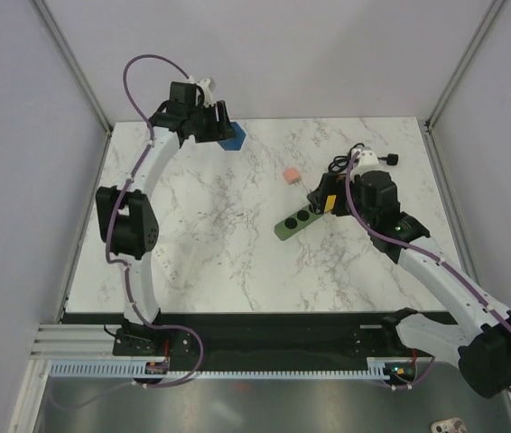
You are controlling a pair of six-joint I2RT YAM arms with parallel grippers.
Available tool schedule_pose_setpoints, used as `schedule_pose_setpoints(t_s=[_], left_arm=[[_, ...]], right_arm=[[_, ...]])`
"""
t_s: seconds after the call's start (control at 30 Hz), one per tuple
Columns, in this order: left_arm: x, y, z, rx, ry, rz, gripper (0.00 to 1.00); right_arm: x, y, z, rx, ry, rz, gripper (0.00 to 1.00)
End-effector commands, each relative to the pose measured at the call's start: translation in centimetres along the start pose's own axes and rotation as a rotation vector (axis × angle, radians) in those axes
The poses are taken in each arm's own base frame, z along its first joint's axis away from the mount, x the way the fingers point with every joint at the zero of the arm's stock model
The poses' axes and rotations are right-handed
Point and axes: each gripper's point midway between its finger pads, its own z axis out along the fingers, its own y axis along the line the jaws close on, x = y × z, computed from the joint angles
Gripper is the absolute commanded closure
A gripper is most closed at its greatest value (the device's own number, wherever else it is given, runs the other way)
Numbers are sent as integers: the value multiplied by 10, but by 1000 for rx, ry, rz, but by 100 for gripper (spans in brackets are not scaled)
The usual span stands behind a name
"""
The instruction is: Insert the plug
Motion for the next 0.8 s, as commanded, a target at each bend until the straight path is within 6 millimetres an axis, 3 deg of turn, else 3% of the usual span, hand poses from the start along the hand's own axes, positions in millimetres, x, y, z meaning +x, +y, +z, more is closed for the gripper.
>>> schedule_pose_setpoints(t_s=[0.0, 0.17, 0.3, 0.4, 0.43, 0.47, 0.53, 0.57, 0.63, 0.77], left_arm=[[-45, -95, -82, 281, -154, 11, 98], [-41, -146, -146, 493, -195, -25, 98], [-19, -173, -202, 641, -219, -45, 98], [0, -182, -222, 744, -262, -84, 98], [6, -190, -242, 791, -281, -72, 98], [19, -189, -240, 811, -263, -93, 98], [24, -201, -264, 904, -270, -94, 98], [34, -199, -262, 920, -246, -116, 98], [37, -208, -278, 997, -260, -133, 98], [52, -214, -285, 1074, -224, -192, 98]], right_arm=[[-42, 22, -16, -88, -109, 29, 2], [-55, 53, -32, -233, -134, 130, 2], [-59, 77, -38, -377, -159, 215, 2], [-61, 92, -41, -475, -167, 294, 2], [-63, 98, -44, -510, -162, 349, 2], [-65, 103, -47, -544, -166, 365, 2], [-73, 115, -57, -630, -197, 383, 2], [-76, 118, -61, -653, -201, 416, 2], [-85, 122, -70, -698, -252, 423, 2], [-103, 133, -95, -812, -340, 460, 2]])
